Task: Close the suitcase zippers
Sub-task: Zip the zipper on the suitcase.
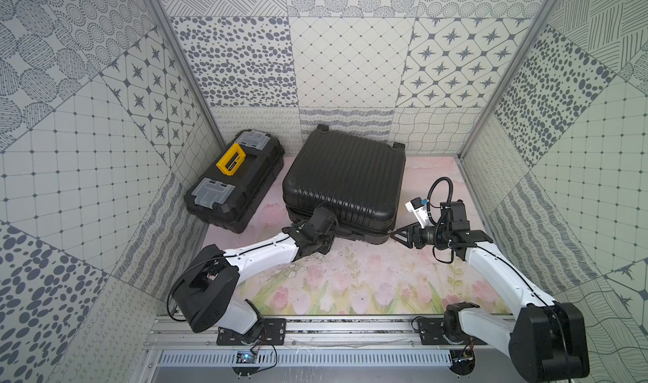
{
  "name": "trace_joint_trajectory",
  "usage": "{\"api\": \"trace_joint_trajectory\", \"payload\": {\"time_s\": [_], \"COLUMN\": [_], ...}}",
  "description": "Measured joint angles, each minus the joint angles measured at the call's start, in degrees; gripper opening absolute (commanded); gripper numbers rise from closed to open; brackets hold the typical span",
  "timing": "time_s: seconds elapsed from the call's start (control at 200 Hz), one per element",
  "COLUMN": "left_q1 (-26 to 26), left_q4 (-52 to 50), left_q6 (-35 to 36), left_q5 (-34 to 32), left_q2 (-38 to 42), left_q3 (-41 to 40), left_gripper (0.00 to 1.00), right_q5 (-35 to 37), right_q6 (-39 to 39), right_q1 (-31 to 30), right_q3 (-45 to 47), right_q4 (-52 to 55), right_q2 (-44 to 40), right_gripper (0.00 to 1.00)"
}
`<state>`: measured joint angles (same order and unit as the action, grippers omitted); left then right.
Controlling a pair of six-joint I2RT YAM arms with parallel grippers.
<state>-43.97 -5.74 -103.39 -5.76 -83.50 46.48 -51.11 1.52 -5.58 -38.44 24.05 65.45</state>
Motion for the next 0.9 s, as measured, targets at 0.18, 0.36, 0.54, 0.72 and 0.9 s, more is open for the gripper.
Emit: {"api": "trace_joint_trajectory", "payload": {"time_s": [0.18, 0.36, 0.54, 0.72, 0.9], "left_q1": [0.52, 0.61, 0.61, 0.63, 0.63], "left_q4": [0.0, 0.0, -0.02, -0.31, -0.55], "left_q6": [0.83, 1.49, 1.79, 1.95, 1.97], "left_q5": [0.48, 0.59, 0.61, 0.63, 0.66], "left_q2": [0.0, 0.0, 0.0, -0.22, -0.5], "left_q3": [0.0, 0.0, 0.02, 0.39, 0.87], "left_gripper": [0.0, 0.0, 0.0, 0.0, 0.0], "right_q5": [-0.81, -2.21, -5.53, -8.09, -9.53], "right_q6": [5.25, 9.38, 14.47, 17.49, 19.65], "right_q1": [1.6, 2.36, 2.4, 2.19, 1.51], "right_q3": [0.04, 1.09, 3.32, 3.37, 3.65], "right_q4": [-0.72, -2.97, -7.1, -10.4, -13.16], "right_q2": [4.2, 5.49, 7.15, 9.25, 10.43], "right_gripper": [0.53, 0.49, 0.42, 0.36, 0.3]}}
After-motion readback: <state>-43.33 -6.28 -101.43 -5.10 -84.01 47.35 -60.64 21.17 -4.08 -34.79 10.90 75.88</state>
